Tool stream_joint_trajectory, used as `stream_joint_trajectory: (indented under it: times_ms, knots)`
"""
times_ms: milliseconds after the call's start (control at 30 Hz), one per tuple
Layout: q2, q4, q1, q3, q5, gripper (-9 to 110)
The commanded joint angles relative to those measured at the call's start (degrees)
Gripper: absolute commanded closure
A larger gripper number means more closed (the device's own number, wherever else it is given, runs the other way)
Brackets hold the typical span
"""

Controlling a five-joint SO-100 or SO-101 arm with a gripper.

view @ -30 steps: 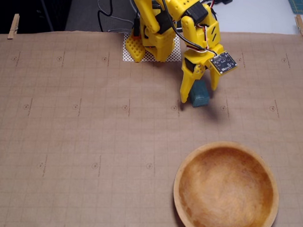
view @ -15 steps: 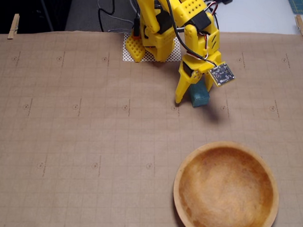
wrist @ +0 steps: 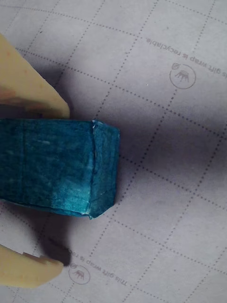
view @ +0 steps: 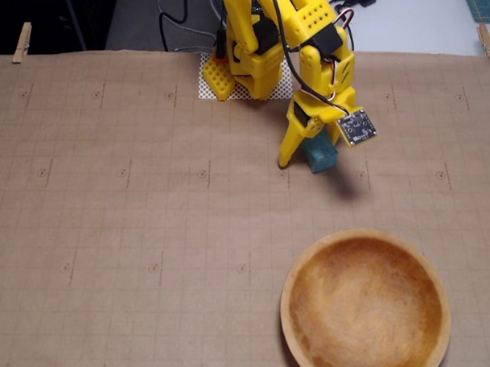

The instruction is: Grasp a blue block and put it in the bowl.

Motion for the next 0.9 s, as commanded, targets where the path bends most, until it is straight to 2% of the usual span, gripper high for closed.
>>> stream_joint_trajectory:
  times_ms: [0, 100, 433, 667, 867]
  knots:
    - [-0.26, -0.7, -0.26, -3.25, 0.09, 66]
    - [-0.62, -0.7, -0.26, -3.34, 0.09, 67]
    - [-0.7, -0.7, -0.35, -3.6, 0.09, 89]
    - [-0.7, -0.62, -0.35, -3.69, 0.0, 100]
    - [-0.18, -0.62, -0.35, -3.69, -0.09, 103]
